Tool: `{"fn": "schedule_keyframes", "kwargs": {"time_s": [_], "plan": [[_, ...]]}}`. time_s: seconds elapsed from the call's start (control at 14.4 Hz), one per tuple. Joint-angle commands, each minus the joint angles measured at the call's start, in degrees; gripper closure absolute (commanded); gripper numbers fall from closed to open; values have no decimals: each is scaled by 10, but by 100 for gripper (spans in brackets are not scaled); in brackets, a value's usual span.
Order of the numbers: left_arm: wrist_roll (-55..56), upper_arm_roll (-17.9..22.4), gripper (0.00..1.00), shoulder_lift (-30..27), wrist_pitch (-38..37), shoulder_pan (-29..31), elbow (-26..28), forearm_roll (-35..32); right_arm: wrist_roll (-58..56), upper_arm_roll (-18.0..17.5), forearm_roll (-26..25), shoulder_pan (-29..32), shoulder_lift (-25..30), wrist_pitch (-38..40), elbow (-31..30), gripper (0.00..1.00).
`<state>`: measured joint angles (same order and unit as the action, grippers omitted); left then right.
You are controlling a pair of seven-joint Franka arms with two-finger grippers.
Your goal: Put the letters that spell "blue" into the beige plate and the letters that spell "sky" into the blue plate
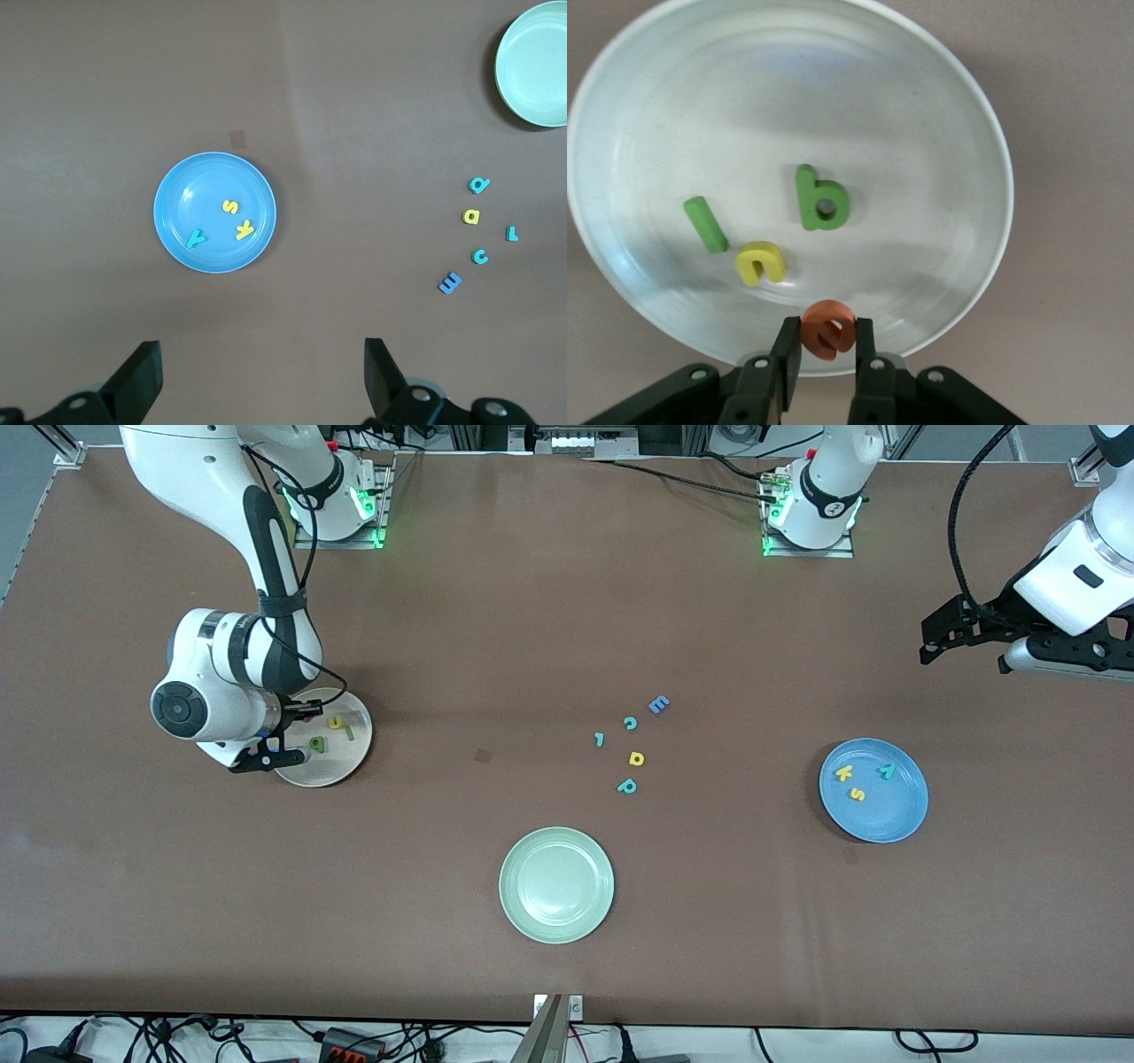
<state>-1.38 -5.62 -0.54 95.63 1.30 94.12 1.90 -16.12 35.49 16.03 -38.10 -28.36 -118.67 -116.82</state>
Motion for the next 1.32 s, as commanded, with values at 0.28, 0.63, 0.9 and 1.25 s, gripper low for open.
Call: {"fn": "schedule_keyframes", "kwargs": {"time_s": [0.28,0.63,0.9,1.25], "plan": [[0,-4,0,7,-11,1,-17,-3,-7,-3,11,4,5,-12,6,0],[0,-4,0,7,-11,1,-18,-3,-8,15,11,10,41,104,110,0],[0,-4,0,7,-11,1,-18,-3,2,25,10,22,36,243,249,0],[0,-4,0,7,-11,1,-17,-3,150,20,22,17,41,243,321,0]]}}
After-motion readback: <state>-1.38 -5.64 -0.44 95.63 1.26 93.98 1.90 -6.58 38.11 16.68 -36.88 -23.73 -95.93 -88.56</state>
